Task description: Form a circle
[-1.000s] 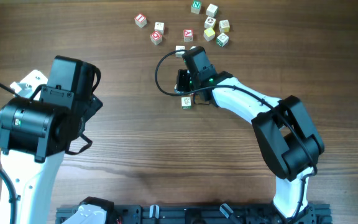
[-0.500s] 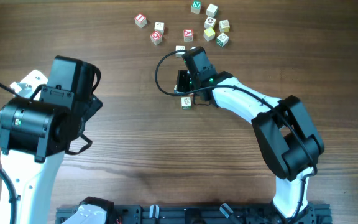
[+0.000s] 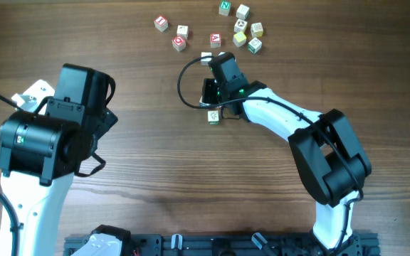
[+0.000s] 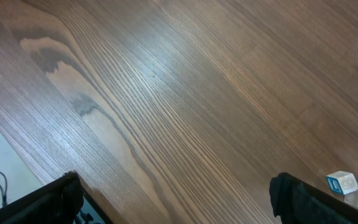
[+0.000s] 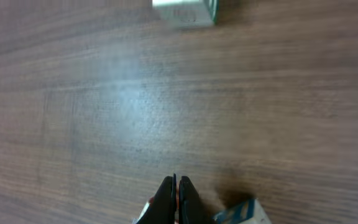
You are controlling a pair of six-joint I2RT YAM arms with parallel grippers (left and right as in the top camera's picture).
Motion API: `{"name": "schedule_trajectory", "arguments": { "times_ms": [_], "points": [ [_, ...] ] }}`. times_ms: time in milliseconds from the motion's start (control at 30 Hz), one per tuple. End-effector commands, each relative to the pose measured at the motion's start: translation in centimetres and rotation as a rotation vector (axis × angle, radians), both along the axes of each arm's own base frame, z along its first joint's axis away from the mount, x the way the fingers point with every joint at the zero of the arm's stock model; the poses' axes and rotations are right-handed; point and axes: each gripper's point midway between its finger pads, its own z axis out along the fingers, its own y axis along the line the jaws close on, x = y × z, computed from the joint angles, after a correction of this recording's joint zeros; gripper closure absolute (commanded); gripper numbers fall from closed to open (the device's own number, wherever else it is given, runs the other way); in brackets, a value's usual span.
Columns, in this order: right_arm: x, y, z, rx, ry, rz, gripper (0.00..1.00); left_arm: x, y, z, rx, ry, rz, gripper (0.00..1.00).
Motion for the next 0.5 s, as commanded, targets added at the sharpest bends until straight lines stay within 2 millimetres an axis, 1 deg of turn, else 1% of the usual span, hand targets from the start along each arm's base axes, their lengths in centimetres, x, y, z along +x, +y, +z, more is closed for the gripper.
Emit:
{"name": "schedule_trajectory", "arguments": {
  "times_ms": [0, 67, 100, 133, 167, 200, 267, 300, 367, 433, 467],
  "points": [
    [1.9, -1.8, 6.1, -0.054, -0.152, -0.089, 0.95, -0.1, 0.2, 0.2, 0.001, -0.009, 0.008, 0.00],
    [1.1, -2.7, 8.6, -0.076, -0.172, -0.113, 0.96, -0.1, 0.3, 0.2, 0.001, -0.009, 0.008, 0.00],
    [0.5, -2.9, 9.5, -0.082, -0.174, -0.115, 0.95, -0.1, 0.2, 0.2, 0.001, -0.009, 0.008, 0.00],
    [-0.1, -3.1, 10.1, -0.094, -0.172, -0.118, 0.95, -0.1, 0.2, 0.2, 0.001, -0.009, 0.008, 0.00],
    [-1.4, -3.4, 10.7, -0.112, -0.153, -0.134, 0.95, -0.1, 0.2, 0.2, 0.001, -0.009, 0.008, 0.00],
    [-2.3, -3.4, 10.8, -0.125, -0.137, -0.143, 0.95, -0.1, 0.2, 0.2, 0.001, -0.009, 0.008, 0.00],
    [-5.1, -3.1, 9.8, -0.174, -0.064, -0.164, 0.95, -0.1, 0.2, 0.2, 0.001, -0.009, 0.008, 0.00],
    [-6.2, -2.9, 9.1, -0.189, -0.039, -0.177, 0.95, -0.1, 0.2, 0.2, 0.001, -0.009, 0.008, 0.00],
    [-8.1, -2.8, 7.8, -0.210, 0.001, -0.232, 0.95, -0.1, 0.2, 0.2, 0.001, -0.009, 0.008, 0.00],
    [-9.6, -2.5, 6.7, -0.210, 0.031, -0.260, 0.95, -0.1, 0.3, 0.2, 0.001, -0.009, 0.008, 0.00],
    [-10.7, -2.4, 5.7, -0.209, 0.056, -0.272, 0.95, -0.1, 0.2, 0.2, 0.001, -0.009, 0.008, 0.00]
  ]
}}
